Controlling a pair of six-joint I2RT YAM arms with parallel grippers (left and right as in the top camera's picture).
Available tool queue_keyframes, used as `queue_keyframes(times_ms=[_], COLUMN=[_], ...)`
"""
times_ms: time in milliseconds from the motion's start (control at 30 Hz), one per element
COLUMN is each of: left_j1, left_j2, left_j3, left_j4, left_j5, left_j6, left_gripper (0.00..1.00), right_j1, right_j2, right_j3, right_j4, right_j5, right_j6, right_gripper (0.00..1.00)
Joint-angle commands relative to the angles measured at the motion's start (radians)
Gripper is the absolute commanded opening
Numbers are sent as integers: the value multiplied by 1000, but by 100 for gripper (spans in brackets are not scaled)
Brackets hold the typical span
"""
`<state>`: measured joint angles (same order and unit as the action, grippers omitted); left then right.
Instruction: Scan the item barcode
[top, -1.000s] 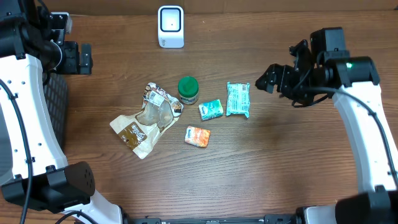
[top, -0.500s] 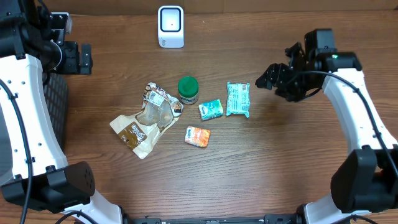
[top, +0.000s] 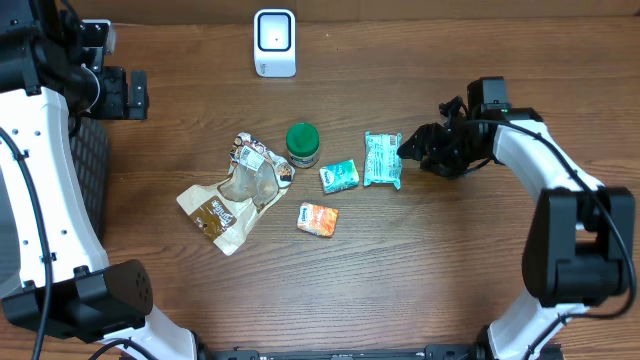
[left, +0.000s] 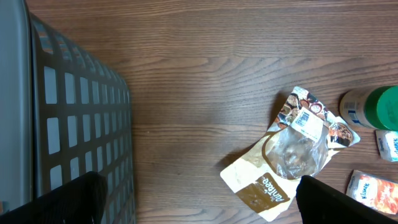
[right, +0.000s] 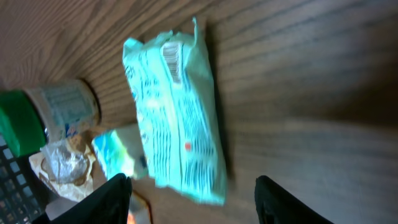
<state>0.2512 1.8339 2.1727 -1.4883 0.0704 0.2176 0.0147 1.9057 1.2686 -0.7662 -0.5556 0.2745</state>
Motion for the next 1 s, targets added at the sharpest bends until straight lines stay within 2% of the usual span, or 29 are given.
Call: queue_keyframes(times_ms=[0,200,400,500,733,867,967], left_j1=[4,4,4,4,4,4,4], left_j2=[5,5,5,5,5,5,5], left_j3=[0,0,0,0,0,0,0], left_j4=[4,4,4,4,4,4,4], left_j5=[7,7,7,7,7,7,7], left_j6=[22,22,22,22,22,22,22], left_gripper=[99,99,100,99,100,99,99], right_j1=[3,7,45,73,93,92,92], right_j2=[70,163,205,217,259,258,256], right_j3=[-6,-6,-6,-7,-16,-15,-2], right_j4=[41,93,103,100,137,145,122], right_j5=[-73,-166,-157,-105,-47,-47,-48], right_j6=[-16,-74,-73,-22,100,101,100], right_gripper=[61,60,60,58,26,4,4])
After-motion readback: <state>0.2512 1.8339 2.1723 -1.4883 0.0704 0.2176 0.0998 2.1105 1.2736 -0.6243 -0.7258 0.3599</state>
